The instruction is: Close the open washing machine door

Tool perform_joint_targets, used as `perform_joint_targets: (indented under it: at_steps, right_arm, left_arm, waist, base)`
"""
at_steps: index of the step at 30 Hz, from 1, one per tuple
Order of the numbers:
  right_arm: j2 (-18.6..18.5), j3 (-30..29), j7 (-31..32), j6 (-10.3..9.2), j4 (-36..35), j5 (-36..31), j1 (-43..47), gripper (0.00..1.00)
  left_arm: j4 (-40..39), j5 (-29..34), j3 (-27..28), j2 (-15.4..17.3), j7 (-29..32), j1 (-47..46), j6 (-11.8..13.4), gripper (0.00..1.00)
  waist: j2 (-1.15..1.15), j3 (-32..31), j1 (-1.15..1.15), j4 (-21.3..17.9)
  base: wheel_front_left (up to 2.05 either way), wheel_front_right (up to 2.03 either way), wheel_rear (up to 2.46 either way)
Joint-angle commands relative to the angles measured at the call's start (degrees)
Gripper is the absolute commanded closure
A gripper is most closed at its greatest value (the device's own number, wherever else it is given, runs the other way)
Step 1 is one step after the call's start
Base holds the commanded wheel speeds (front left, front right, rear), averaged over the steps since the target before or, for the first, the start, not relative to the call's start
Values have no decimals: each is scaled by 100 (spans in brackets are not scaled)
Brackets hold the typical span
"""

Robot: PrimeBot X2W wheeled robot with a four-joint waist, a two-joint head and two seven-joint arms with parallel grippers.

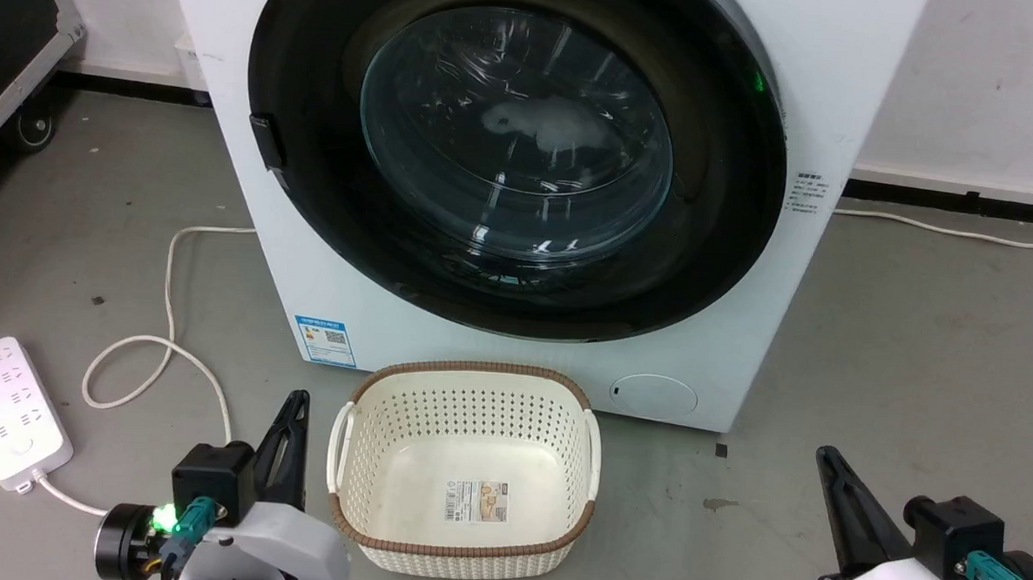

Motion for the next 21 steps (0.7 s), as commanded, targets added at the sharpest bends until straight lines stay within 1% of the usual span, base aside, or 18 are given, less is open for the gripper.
perform_joint_targets:
  at_steps: [1,21]
  right_arm:
    - [9,14,19,-3,-50,-56,-75,100]
    - [11,74,142,-3,-161,-186,-137,100]
  left_arm:
    - [-51,60,36,-41,22,69,5,100]
    - [-235,344,183,-159,191,145,11,100]
  waist:
    - [0,2,0,2]
    - [0,35,0,31]
  base:
    - [0,0,0]
    - [0,0,0]
